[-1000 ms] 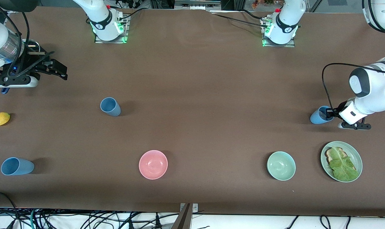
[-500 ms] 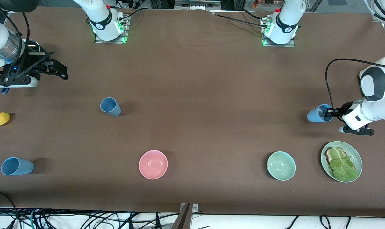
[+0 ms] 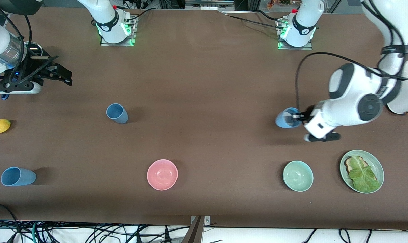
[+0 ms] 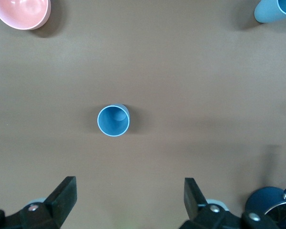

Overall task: Stack blue cups with both arms
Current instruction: 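Carry the tissue cup with the left gripper to the table's middle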

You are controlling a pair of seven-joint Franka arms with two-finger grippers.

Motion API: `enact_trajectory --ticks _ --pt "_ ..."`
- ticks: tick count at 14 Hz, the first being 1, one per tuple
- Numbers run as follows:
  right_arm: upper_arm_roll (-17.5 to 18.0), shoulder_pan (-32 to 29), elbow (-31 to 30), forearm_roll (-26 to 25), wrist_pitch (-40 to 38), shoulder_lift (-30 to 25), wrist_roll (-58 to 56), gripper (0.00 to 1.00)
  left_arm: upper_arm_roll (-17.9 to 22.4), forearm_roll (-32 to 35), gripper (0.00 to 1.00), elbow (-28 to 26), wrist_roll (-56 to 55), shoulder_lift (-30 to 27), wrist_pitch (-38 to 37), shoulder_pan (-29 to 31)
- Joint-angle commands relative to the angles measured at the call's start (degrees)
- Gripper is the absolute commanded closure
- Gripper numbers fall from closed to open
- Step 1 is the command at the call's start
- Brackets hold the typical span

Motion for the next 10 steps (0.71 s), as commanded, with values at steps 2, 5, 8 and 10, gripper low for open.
enact_trajectory --ticks 2,5,8,10 --pt "0.2 0.0 1.2 -0.8 -0.8 0.4 0.3 0.00 -0.1 -2.4 1.00 4.1 -17.5 5.3 6.7 -11.4" --pt "0.2 0.0 1.2 -0.8 -0.9 0.4 0.2 0.00 0.1 -1.8 1.00 5.1 -31.4 12.3 20.0 -20.5" --pt "0.2 0.0 1.2 -0.8 -0.9 0.4 0.2 0.00 4.3 0.2 1.00 10.1 -39.3 18.0 24.3 -29.2" --pt "0.2 0.0 1.2 -0.8 -0.9 0.4 0.2 0.00 8.2 0.4 1.00 11.2 -41.2 18.9 24.3 -34.7"
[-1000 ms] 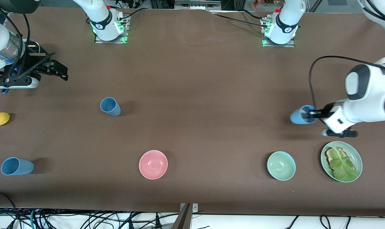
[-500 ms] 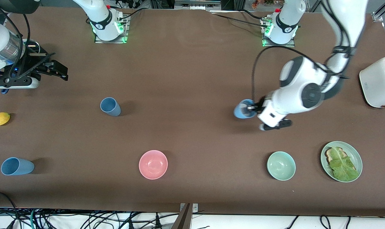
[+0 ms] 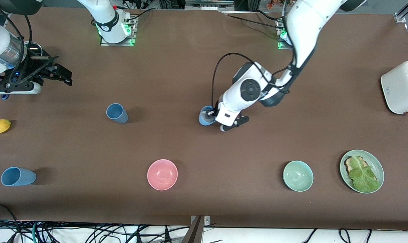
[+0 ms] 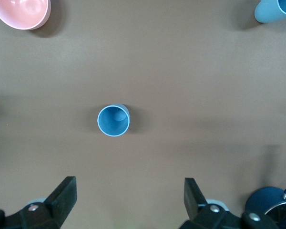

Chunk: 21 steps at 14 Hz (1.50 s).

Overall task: Stack blue cups with both arms
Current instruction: 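Carry the tissue cup with the left gripper to the table's middle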

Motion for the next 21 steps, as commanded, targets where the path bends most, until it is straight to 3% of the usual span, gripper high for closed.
enact_trajectory --ticks 1,4,6,11,14,17,21 --pt "0.1 0.0 1.2 -0.8 -0.9 0.4 0.2 0.00 4.5 1.5 1.00 4.2 -3.3 1.9 -1.0 -6.1" --pt "0.1 0.0 1.2 -0.8 -0.8 0.4 0.2 0.00 4.6 1.6 0.96 3.6 -4.3 1.9 -1.4 -6.4" --pt "0.1 0.0 1.2 -0.8 -0.8 0.4 0.2 0.00 4.9 1.8 0.02 3.8 -5.1 1.6 -1.4 -6.4" --pt "0.2 0.1 1.1 -1.0 -1.3 0.5 0.3 0.00 4.7 2.1 0.00 4.2 -5.3 -3.4 -9.2 -5.8" --pt "0.3 0.1 -0.4 -0.5 0.6 0.9 0.3 0.00 4.6 2.0 0.00 5.0 -4.8 -7.8 -17.8 -3.4" --pt "0.3 0.1 -5.4 -0.1 7.1 1.3 0.3 0.00 5.0 2.3 0.00 10.2 -4.4 -9.1 -29.8 -0.9" --pt "0.5 0.2 -13.4 -0.3 16.6 1.8 0.2 0.00 5.0 5.7 0.00 14.9 13.7 -10.3 -41.5 7.2"
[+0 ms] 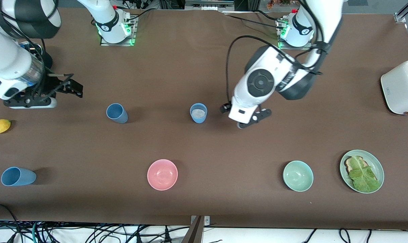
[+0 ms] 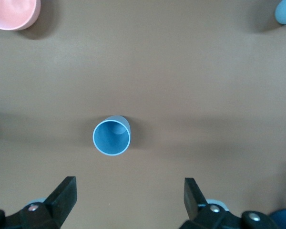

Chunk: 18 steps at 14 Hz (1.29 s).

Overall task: Stack blue cups with both arms
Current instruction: 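Release the tissue cup while the right gripper reaches the other blue cup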

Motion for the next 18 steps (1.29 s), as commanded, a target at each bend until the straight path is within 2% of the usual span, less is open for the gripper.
enact_trajectory --ticks 1,7,10,14,15,18 --pt "0.2 0.1 -6.0 -0.4 6.5 -0.3 0.1 0.00 -0.3 1.3 0.00 2.7 13.1 -1.3 -6.3 6.7" --pt "0.2 0.0 -13.0 -0.6 17.1 4.7 -0.2 0.00 -0.3 1.3 0.00 2.8 40.4 -7.0 -11.3 21.1" --pt "0.2 0.0 -14.3 -0.6 20.8 7.4 -0.2 0.04 -0.3 1.7 0.00 2.8 48.2 -9.8 -14.6 25.3" --pt "0.2 0.0 -14.9 -0.6 24.2 11.0 -0.2 0.10 0.9 1.9 0.00 3.1 57.8 -11.5 -18.1 28.0" --pt "0.2 0.0 -15.9 -0.6 25.4 11.1 -0.2 0.11 2.2 1.6 0.00 2.0 61.1 -13.9 -17.6 27.8" --pt "0.2 0.0 -19.7 -0.5 30.3 11.0 -0.2 0.19 12.9 0.9 0.00 -0.8 64.5 -18.6 -16.5 21.1"
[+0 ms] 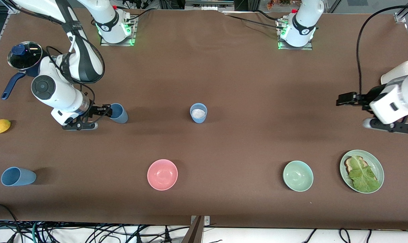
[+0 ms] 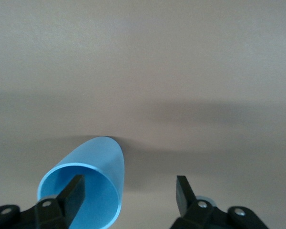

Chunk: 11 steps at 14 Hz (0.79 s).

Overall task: Stack blue cups with both arms
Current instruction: 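Grasp the blue cup with the right gripper while the left gripper withdraws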

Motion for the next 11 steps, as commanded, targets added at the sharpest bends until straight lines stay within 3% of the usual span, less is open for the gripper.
enact_trajectory --ticks 1,2,5,6,8,11 --pt "0.1 -0.1 -3.3 -0.3 3.4 -1.0 -0.1 0.21 8.3 0.0 0.00 -5.4 2.9 -6.8 0.9 -6.0" --pt "0.1 -0.1 -3.3 -0.3 3.4 -1.0 0.0 0.25 9.7 -0.1 0.00 -7.3 2.8 -8.7 2.6 -6.5" --pt "0.2 0.0 -3.4 -0.2 3.1 -1.0 1.0 0.54 11.3 -0.2 0.00 -14.8 2.3 -16.0 9.1 -6.6" --pt "0.5 0.0 -3.3 -0.1 3.0 -1.0 1.1 0.63 14.0 -0.7 0.00 -15.2 2.2 -17.7 9.1 -7.2" --pt "1.1 0.0 -3.3 0.1 2.9 -1.1 1.3 0.81 16.1 -0.8 0.00 -15.3 1.8 -19.1 9.3 -8.9" --pt "1.7 0.0 -3.3 0.6 2.9 -1.2 3.2 1.00 16.3 0.0 0.00 -17.8 1.9 -18.9 10.3 -9.0"
